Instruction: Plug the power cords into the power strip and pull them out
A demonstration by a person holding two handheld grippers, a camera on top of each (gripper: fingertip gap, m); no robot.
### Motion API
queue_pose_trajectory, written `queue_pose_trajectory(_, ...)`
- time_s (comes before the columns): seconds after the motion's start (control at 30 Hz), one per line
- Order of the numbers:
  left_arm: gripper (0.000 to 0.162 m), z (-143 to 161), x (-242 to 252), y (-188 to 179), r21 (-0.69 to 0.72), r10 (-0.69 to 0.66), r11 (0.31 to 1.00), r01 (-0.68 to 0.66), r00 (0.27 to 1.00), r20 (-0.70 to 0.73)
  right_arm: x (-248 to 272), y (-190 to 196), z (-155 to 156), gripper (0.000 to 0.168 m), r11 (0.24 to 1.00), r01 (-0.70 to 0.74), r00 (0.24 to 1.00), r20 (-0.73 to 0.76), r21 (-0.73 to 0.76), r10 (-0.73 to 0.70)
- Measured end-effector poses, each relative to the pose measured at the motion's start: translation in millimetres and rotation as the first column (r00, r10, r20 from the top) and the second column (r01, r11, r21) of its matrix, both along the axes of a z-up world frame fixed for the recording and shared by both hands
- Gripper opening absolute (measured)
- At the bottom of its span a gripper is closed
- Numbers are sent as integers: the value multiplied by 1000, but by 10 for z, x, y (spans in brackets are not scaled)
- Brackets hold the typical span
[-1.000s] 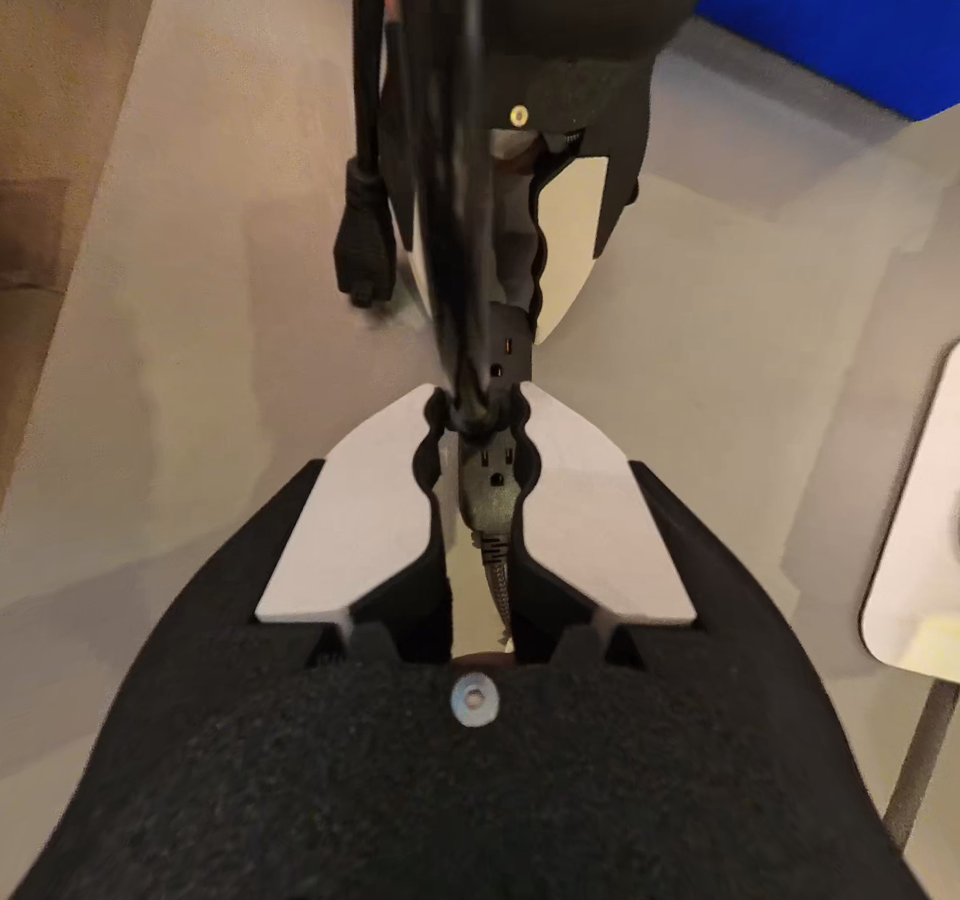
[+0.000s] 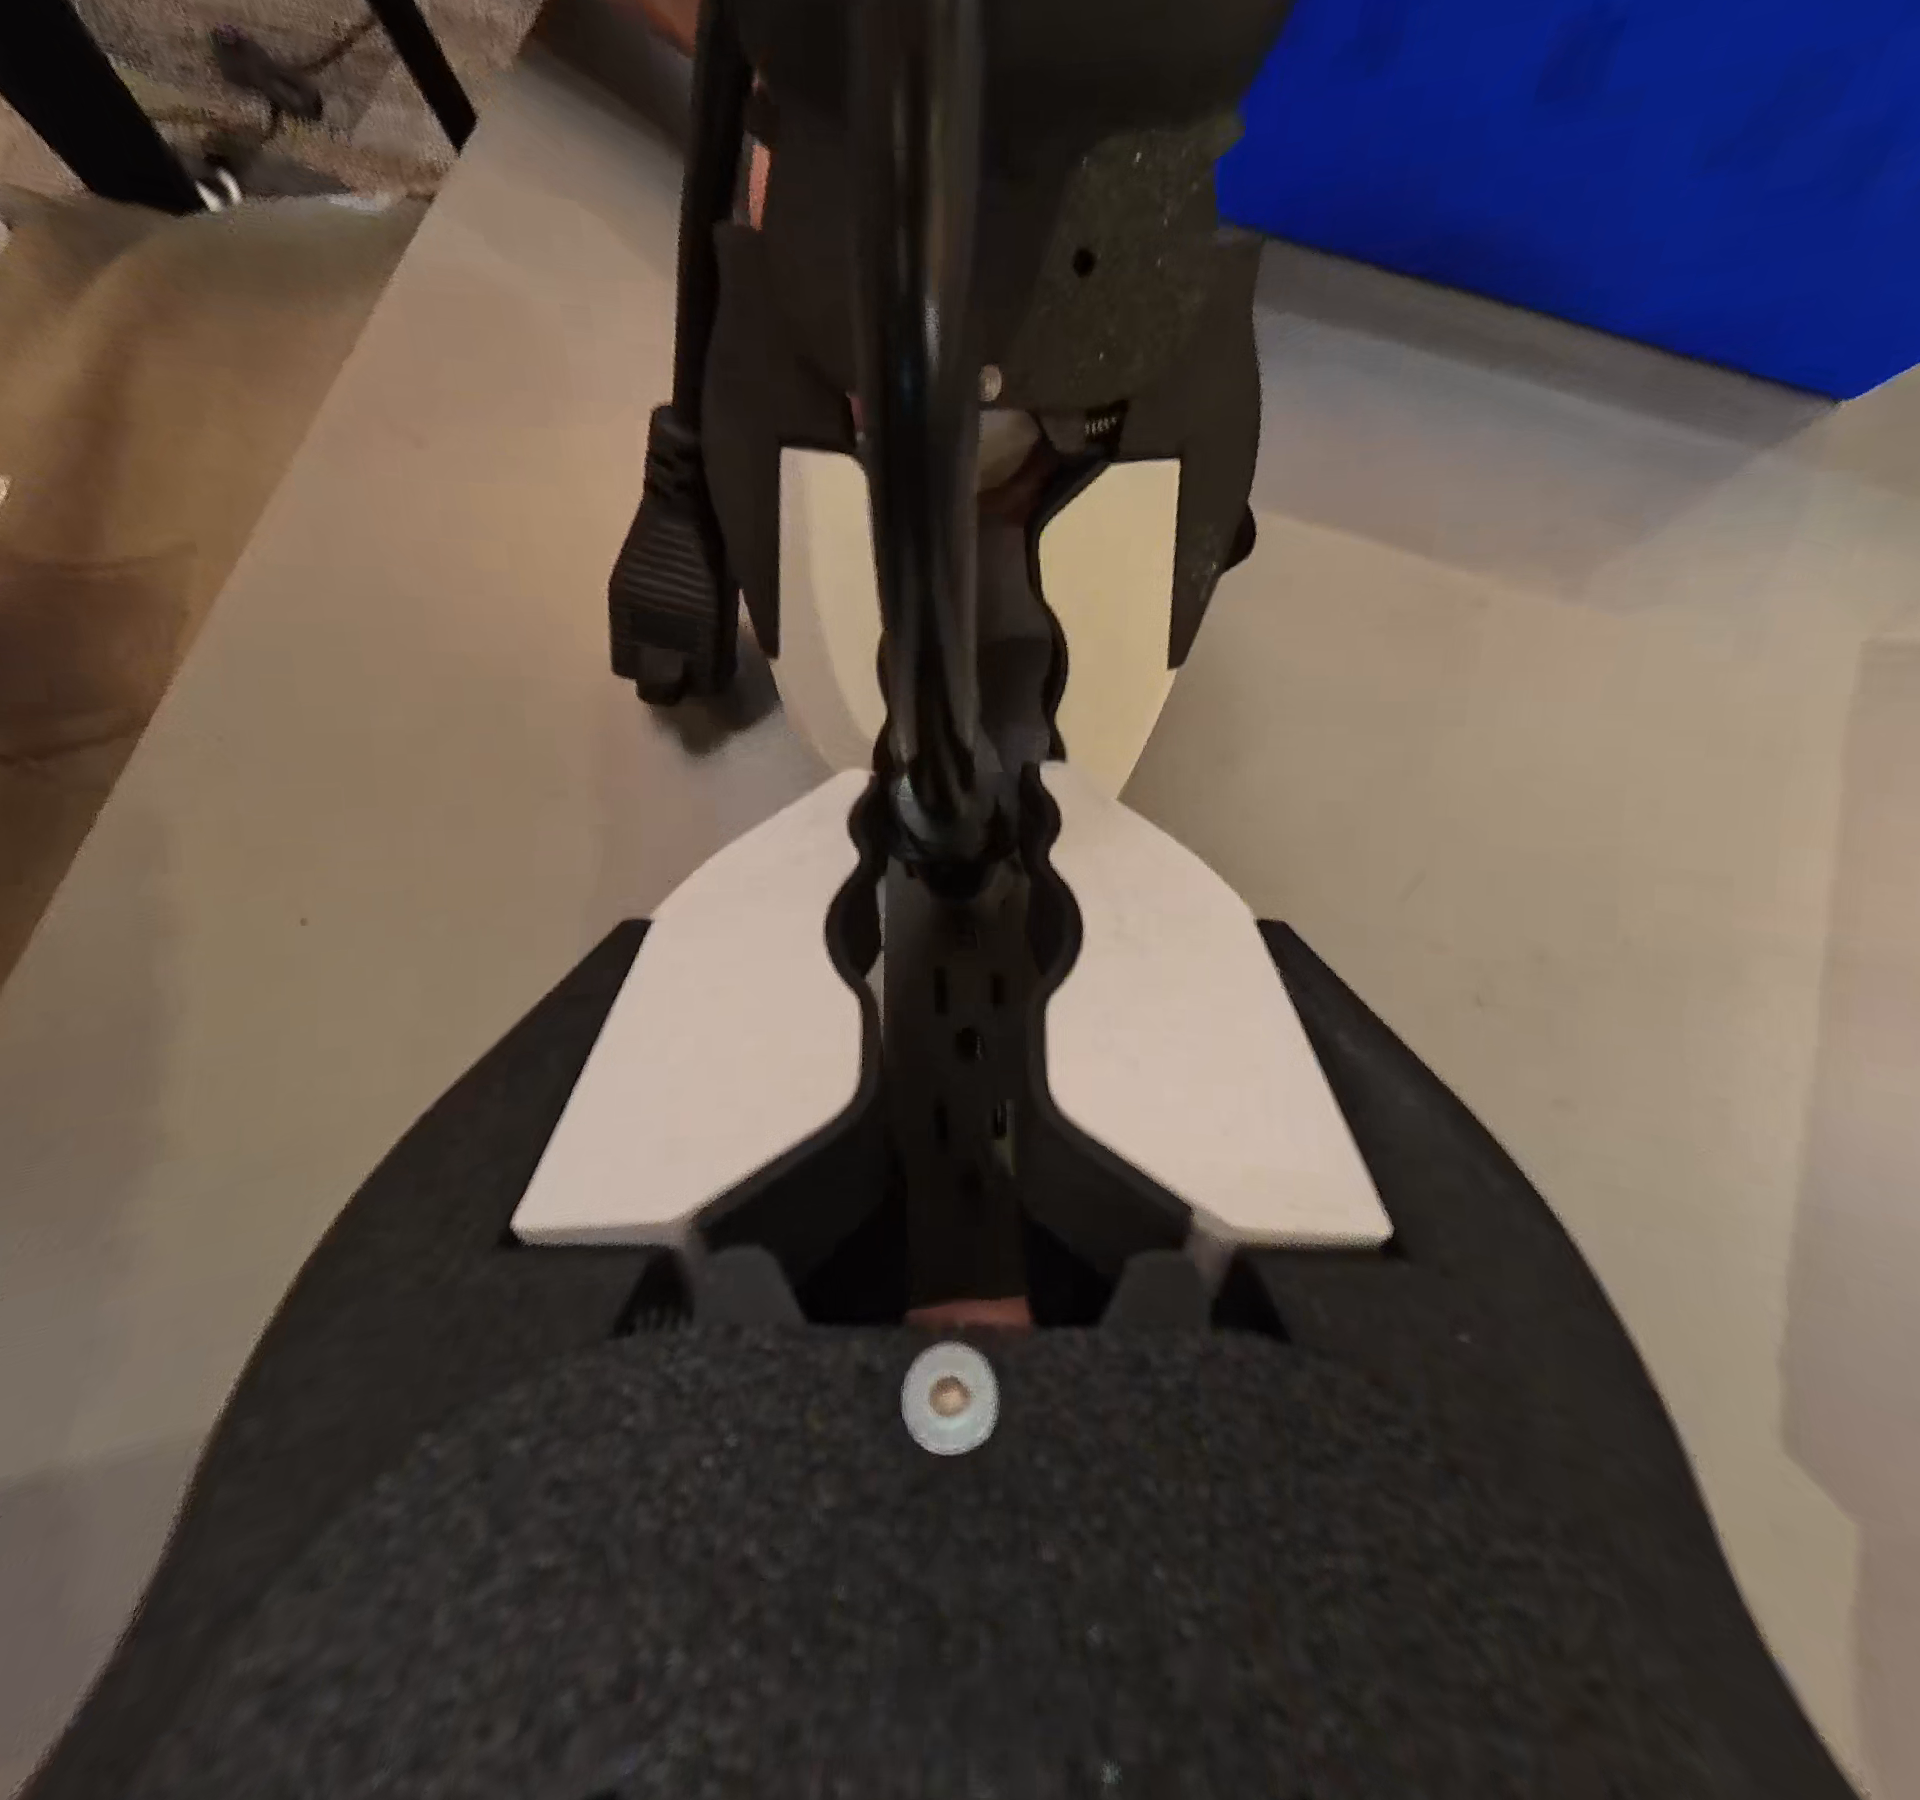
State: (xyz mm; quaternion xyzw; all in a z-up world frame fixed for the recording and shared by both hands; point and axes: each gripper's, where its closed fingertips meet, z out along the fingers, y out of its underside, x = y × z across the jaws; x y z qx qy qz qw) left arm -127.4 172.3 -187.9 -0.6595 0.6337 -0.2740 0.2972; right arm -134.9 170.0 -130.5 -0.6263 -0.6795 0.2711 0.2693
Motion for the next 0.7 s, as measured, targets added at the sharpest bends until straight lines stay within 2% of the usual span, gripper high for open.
queue_pose_trajectory(0.23, 42, -3, 1, -1, 14, 0, 1000, 0, 1000, -2, 12, 10, -100, 24, 998, -14, 996, 84, -65, 19)
queue_pose_trajectory(0.43, 42, -5, 3, -1, 17, 1, 1000, -1, 1000, -3, 3, 16, -153, 25, 999, -26, 985, 171, -35, 31)
queue_pose_trajectory(0.7, 42, -8, 8, -1, 18, 1, 1000, -1, 1000, -3, 23, 17, -141, 25, 996, 45, 986, 163, -72, -33)
